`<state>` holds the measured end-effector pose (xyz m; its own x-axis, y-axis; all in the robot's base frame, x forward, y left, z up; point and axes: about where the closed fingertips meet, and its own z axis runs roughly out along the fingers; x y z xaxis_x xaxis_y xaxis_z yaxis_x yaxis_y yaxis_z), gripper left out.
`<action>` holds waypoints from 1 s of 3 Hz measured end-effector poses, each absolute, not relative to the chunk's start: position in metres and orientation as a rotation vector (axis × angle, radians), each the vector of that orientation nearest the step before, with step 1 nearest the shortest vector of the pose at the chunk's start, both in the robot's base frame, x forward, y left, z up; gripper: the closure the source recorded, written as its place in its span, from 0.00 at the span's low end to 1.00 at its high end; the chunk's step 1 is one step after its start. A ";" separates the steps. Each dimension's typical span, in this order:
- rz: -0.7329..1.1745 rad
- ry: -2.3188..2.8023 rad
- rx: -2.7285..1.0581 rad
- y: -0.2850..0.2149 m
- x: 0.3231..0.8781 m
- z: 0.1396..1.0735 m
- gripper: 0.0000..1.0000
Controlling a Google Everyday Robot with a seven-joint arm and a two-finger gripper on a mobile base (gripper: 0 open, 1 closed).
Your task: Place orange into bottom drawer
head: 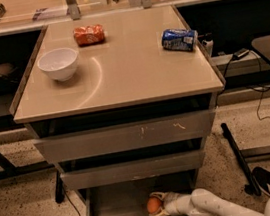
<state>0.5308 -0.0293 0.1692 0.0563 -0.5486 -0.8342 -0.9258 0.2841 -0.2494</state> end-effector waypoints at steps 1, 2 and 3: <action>0.504 1.614 -1.383 -0.029 0.531 0.169 0.34; 0.504 1.614 -1.383 -0.029 0.531 0.169 0.10; 0.504 1.613 -1.383 -0.029 0.531 0.169 0.00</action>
Offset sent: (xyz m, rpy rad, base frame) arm 0.0000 0.0000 0.0000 0.0000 0.0000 0.0000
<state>0.5308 -0.0292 0.1692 0.0563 -0.5485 -0.8342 -0.9258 0.2841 -0.2493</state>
